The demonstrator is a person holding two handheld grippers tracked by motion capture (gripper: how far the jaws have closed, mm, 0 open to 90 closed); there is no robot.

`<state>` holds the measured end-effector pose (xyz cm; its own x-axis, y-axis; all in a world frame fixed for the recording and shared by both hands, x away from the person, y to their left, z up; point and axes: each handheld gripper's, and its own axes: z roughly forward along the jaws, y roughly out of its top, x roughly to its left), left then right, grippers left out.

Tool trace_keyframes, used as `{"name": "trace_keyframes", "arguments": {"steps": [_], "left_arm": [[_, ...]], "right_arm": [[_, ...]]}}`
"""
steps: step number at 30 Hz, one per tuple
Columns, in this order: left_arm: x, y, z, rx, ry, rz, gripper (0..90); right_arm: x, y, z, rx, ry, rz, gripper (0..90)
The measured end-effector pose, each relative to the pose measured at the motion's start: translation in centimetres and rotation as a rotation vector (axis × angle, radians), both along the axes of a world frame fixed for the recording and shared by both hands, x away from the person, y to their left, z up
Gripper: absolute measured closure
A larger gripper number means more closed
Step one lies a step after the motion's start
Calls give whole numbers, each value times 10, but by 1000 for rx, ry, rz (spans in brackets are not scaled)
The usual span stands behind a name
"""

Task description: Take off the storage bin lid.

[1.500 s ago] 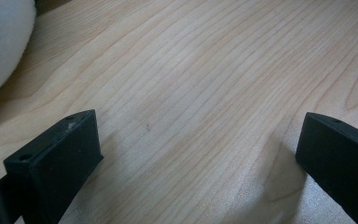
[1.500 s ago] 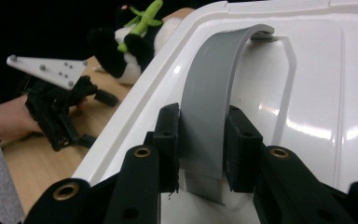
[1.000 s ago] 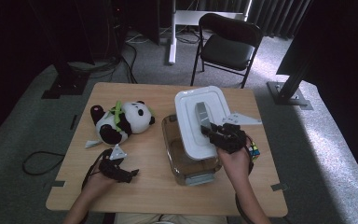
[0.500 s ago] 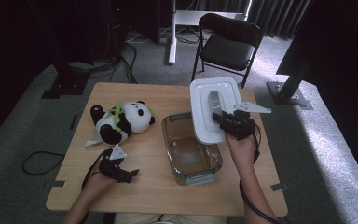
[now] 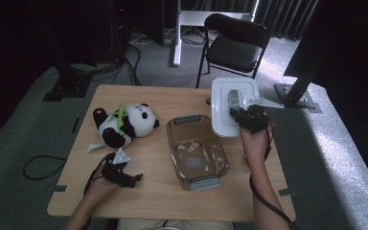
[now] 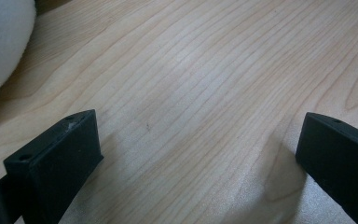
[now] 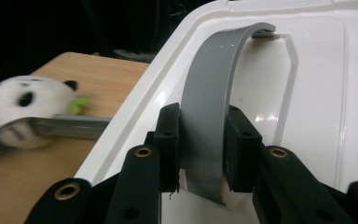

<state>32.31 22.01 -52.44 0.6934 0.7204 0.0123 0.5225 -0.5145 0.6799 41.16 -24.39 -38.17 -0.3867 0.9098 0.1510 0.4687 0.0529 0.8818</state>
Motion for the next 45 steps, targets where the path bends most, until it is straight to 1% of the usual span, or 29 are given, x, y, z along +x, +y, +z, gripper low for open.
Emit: {"name": "trace_keyframes", "arguments": {"steps": [3, 6, 8, 10, 11, 15, 16, 17, 20, 21, 22, 23, 25, 28, 29, 32, 33, 35, 36, 37, 39, 41, 44, 45], "left_arm": [[0, 0, 0, -1, 1, 1, 5], [0, 0, 0, -1, 1, 1, 5], [0, 0, 0, -1, 1, 1, 5], [0, 0, 0, -1, 1, 1, 6], [0, 0, 0, -1, 1, 1, 5], [0, 0, 0, -1, 1, 1, 5], [0, 0, 0, -1, 1, 1, 6], [0, 0, 0, -1, 1, 1, 6], [0, 0, 0, -1, 1, 1, 6], [0, 0, 0, -1, 1, 1, 6], [0, 0, 0, -1, 1, 1, 6], [0, 0, 0, -1, 1, 1, 5], [0, 0, 0, -1, 1, 1, 6], [0, 0, 0, -1, 1, 1, 6], [0, 0, 0, -1, 1, 1, 6], [0, 0, 0, -1, 1, 1, 6], [0, 0, 0, -1, 1, 1, 6], [0, 0, 0, -1, 1, 1, 6], [0, 0, 0, -1, 1, 1, 6], [0, 0, 0, -1, 1, 1, 5], [0, 0, 0, -1, 1, 1, 5], [0, 0, 0, -2, 2, 2, 6], [0, 0, 0, -2, 2, 2, 6], [0, 0, 0, -2, 2, 2, 6]], "right_arm": [[7, -4, -7, -2, 15, -24, 704], [15, -10, -15, 26, 36, -49, 704], [19, -12, -19, 20, 42, -67, 705], [21, -13, -21, 23, 46, -69, 705], [25, -14, -27, 26, 67, -79, 705], [32, -10, -39, 33, 95, -85, 705], [32, -10, -39, 33, 95, -85, 705], [35, -6, -45, 32, 106, -90, 704], [40, -1, -54, 38, 120, -100, 705], [40, -1, -54, 38, 120, -100, 705], [41, 0, -58, 38, 122, -101, 705], [44, 3, -64, 45, 136, -103, 705], [47, 6, -70, 49, 147, -103, 705], [48, 8, -75, 50, 156, -100, 705], [49, 10, -81, 48, 165, -100, 704], [52, 11, -89, 49, 178, -107, 704], [52, 11, -89, 49, 178, -107, 704], [56, 12, -97, 42, 196, -113, 704], [56, 13, -98, 38, 193, -109, 704], [57, 13, -100, 46, 190, -105, 704], [59, 14, -102, 39, 207, -117, 704], [60, 14, -106, 49, 211, -111, 704], [62, 17, -112, 35, 225, -109, 704], [62, 17, -112, 35, 225, -109, 704]]}}
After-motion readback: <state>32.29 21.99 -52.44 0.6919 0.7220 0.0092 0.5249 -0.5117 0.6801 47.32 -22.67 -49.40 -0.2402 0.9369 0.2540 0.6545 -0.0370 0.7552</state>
